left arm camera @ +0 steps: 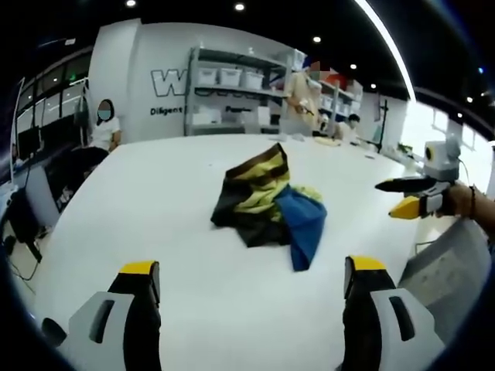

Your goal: Fold the garment on the visible template until the final outline fits inside the template.

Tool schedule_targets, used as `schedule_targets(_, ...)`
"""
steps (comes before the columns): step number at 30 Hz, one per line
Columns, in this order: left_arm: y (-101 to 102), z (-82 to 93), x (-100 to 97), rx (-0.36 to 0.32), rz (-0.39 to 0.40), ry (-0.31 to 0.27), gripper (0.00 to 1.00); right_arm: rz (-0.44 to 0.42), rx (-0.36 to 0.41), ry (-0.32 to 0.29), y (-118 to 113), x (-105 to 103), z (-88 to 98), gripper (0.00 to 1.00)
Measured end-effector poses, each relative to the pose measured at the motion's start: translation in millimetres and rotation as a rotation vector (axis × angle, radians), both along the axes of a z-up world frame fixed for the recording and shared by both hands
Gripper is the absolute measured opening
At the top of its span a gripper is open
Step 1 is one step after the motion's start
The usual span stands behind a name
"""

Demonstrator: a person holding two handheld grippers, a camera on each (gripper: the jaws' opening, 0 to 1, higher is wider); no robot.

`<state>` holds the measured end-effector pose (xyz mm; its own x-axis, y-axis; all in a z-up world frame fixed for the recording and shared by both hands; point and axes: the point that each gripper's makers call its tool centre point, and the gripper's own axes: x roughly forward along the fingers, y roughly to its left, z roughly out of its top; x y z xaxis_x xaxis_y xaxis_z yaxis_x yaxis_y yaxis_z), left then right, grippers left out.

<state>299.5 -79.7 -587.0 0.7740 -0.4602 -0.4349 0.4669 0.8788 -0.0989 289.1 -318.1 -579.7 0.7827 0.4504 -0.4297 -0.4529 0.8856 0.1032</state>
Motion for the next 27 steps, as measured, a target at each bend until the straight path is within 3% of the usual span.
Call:
schedule_targets(13, 3.7, 0.4, 0.5, -0.015, 0.014, 0.009, 0.93, -0.009, -0.006, 0.017, -3.7, 0.7, -4.1, 0.99)
schedule_targets(27, 2.8, -2.3, 0.1, 0.080, -0.014, -0.010, 0.94, -0.003, -0.012, 0.026, -3.2, 0.1, -5.9, 0.99)
